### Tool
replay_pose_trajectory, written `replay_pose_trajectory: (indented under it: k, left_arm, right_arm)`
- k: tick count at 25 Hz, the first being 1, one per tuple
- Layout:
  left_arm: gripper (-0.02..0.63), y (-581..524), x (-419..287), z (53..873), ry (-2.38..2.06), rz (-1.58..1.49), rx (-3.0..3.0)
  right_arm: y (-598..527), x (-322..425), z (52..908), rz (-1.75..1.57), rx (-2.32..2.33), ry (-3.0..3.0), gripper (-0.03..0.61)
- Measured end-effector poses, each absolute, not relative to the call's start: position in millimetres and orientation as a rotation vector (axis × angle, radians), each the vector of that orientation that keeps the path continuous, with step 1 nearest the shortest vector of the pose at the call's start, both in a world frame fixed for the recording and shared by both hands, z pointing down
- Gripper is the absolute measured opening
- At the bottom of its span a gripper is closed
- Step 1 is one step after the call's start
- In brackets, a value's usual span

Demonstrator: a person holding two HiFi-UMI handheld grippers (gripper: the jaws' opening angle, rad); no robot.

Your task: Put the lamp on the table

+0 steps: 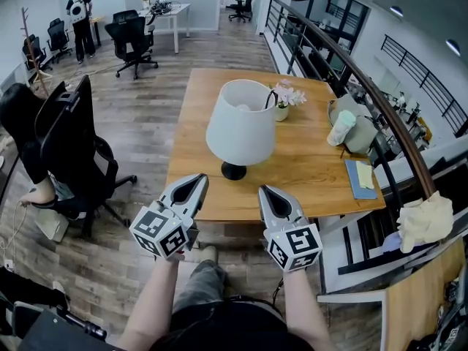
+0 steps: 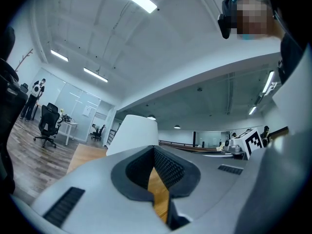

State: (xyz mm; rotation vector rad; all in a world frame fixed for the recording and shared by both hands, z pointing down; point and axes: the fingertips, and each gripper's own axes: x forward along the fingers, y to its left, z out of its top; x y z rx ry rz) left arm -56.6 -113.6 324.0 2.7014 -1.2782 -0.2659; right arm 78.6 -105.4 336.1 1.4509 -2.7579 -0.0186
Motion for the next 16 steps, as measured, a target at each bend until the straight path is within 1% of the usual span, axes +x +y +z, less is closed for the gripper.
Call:
replay_pose_trajectory:
  k: [9, 16]
  left_arm:
    - [-0.003, -102, -55, 310, -1.259, -0.271, 2.751]
    - [-0.003, -86, -59, 292, -1.240, -0.329, 2.781]
  right_arm:
    - [-95, 65, 325, -0.053, 1.398, -2.822, 0.006]
    - [-83, 56, 318, -0.059, 1.378, -2.848, 0.006]
